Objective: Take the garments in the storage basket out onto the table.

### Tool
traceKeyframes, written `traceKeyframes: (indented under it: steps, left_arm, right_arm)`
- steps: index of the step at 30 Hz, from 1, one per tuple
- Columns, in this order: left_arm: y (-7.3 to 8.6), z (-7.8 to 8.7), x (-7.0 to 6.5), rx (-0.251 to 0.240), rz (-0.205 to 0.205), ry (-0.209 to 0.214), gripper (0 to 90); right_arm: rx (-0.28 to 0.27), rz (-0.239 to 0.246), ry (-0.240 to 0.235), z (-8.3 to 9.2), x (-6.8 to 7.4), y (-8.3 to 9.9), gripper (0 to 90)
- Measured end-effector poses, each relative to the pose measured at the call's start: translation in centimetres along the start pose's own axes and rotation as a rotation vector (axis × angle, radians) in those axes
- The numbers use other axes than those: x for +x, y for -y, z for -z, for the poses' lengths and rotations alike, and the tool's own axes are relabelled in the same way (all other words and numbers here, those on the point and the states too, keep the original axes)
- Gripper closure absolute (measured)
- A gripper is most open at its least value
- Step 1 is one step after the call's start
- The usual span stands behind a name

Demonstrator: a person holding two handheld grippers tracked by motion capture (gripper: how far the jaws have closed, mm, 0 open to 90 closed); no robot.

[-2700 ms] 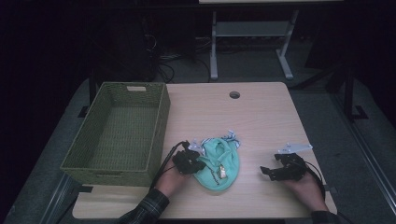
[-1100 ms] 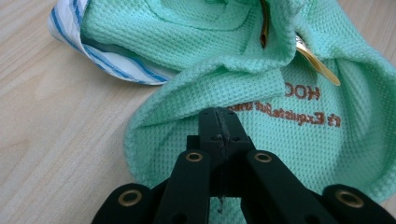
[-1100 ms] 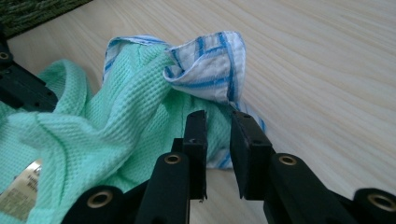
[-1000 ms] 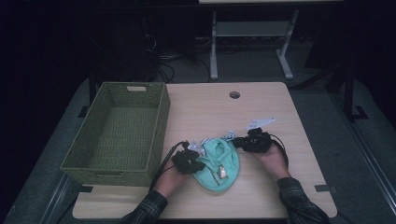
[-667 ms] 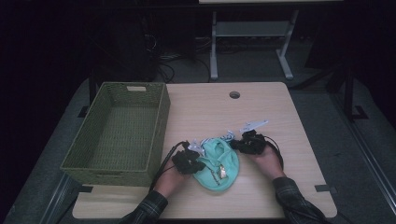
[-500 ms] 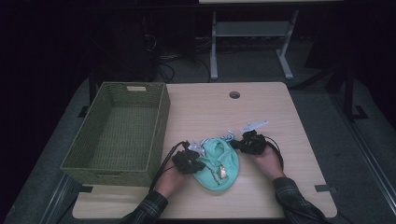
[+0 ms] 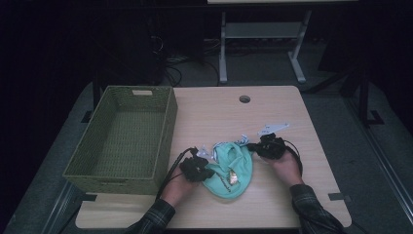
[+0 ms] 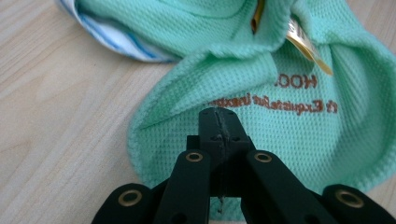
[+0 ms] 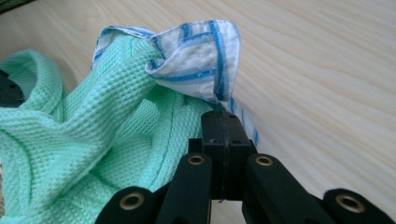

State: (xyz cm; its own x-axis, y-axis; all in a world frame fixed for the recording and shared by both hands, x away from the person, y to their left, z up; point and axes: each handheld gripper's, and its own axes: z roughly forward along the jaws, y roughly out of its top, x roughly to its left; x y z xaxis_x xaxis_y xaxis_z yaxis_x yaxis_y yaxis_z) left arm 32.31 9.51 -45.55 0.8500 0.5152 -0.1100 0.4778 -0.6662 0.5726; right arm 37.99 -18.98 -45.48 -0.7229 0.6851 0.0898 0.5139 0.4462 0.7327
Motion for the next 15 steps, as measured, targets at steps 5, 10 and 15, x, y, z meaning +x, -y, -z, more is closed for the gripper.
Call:
traceKeyframes:
  steps: [5,10,15]
  left_arm:
    - [0.0,0.0,-0.1,-0.001,-0.001,-0.004,89.6]
    - [0.0,0.0,-0.1,0.002,-0.005,-0.004,89.6]
    - [0.0,0.0,-0.1,-0.001,-0.005,-0.010,89.6]
  right_arm:
    - [-0.001,-0.014,0.044,0.8,-0.8,0.2,90.0]
    - [0.002,-0.031,0.082,1.5,-1.8,0.6,90.0]
    - [-0.003,-0.067,0.134,2.5,-3.2,1.4,90.0]
